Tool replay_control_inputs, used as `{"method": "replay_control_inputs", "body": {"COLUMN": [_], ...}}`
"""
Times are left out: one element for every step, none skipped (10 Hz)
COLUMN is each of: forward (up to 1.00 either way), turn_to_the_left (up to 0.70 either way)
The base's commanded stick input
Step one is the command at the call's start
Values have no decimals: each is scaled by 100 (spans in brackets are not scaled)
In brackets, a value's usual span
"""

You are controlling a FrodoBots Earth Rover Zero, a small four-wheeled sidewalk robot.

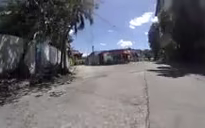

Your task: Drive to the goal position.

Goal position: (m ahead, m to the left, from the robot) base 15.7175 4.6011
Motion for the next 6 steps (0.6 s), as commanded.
{"method": "replay_control_inputs", "body": {"forward": [85,85,85,85,85,85], "turn_to_the_left": [1,6,9,0,0,0]}}
